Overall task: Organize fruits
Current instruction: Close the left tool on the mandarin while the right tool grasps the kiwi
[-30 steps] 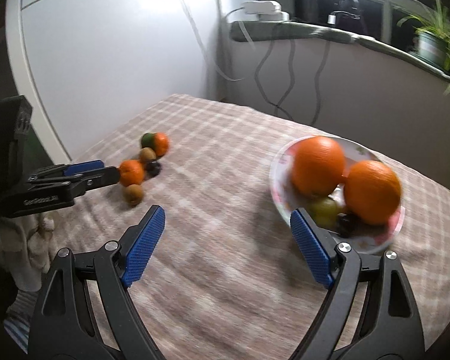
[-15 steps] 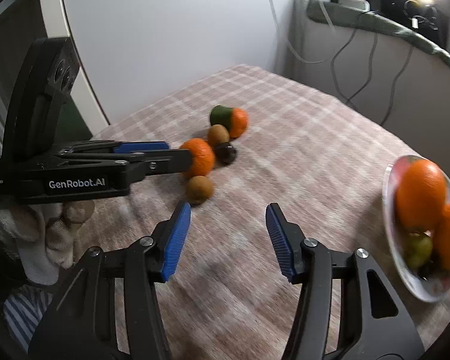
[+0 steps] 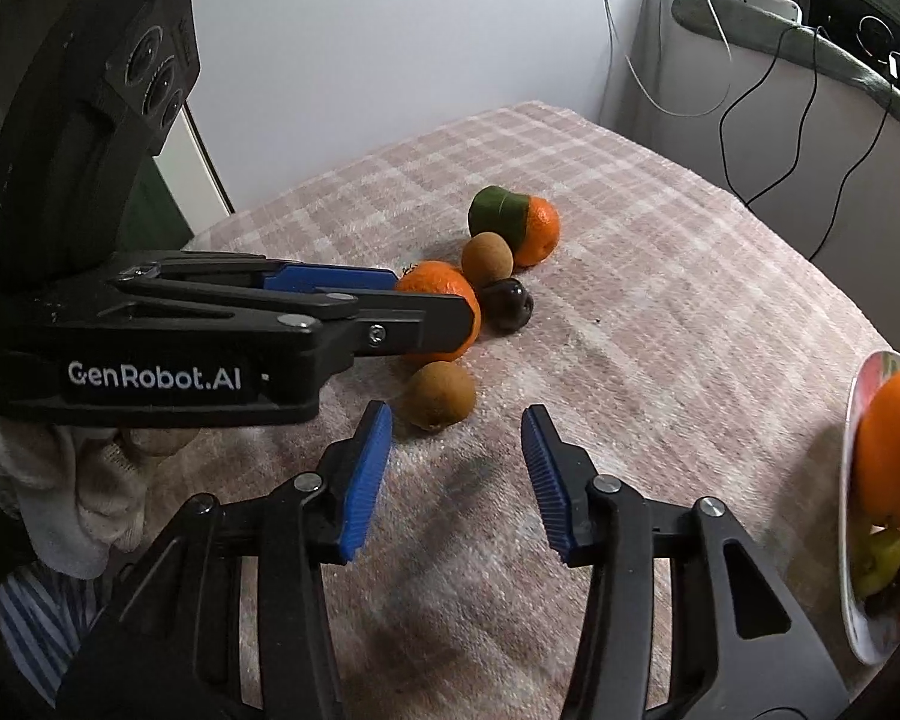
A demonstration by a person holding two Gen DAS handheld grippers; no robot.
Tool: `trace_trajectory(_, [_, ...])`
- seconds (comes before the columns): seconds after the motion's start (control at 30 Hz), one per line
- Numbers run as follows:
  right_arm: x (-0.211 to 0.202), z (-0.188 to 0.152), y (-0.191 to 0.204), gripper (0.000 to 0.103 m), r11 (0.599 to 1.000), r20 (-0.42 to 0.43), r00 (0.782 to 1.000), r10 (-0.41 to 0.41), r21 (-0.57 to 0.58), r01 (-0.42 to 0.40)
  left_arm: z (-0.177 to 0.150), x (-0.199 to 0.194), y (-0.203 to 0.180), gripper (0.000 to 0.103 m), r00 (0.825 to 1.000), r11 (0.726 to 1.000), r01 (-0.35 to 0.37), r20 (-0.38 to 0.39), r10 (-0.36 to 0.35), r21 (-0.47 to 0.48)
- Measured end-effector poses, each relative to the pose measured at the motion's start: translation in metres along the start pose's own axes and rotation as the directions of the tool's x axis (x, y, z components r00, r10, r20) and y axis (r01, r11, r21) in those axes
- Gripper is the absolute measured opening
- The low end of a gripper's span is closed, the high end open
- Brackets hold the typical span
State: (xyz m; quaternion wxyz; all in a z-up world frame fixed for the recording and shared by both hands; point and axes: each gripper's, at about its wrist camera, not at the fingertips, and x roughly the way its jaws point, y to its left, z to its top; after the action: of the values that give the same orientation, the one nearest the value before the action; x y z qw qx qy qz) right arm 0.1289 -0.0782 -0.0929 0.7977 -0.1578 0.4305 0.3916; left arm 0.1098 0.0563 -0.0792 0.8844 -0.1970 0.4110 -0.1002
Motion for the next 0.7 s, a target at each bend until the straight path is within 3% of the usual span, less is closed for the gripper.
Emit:
trace_trajectory(0.13, [0.004,0.002,0.0,0.047,1.0,-0.005,1.0,0.009,0.007,-0.009,0.0,0.004,-0.001,0.046,1.0,1.0,-0.008,-0.004,0.008,0.001])
trace_trajectory(0.23, [0.006,0.004,0.0,0.047,1.0,-0.007,1.0,0.009,0.008,-0.009,0.0,0.006,0.002,0.037,1.0,1.0,-0.013,-0.006,0.013,-0.007])
trace_trajectory(0.37, [0.01,0.006,0.001,0.046,1.0,-0.01,1.0,0.014,0.005,-0.014,-0.001,0.006,0.003,0.038,1.0,1.0,-0.012,-0.002,0.012,-0.002])
trace_trajectory(0.7, [0.019,0.007,0.0,0.029,1.0,-0.023,0.999,0.03,0.008,-0.03,-0.002,0.005,0.004,0.037,1.0,1.0,-0.006,0.004,0.006,-0.001])
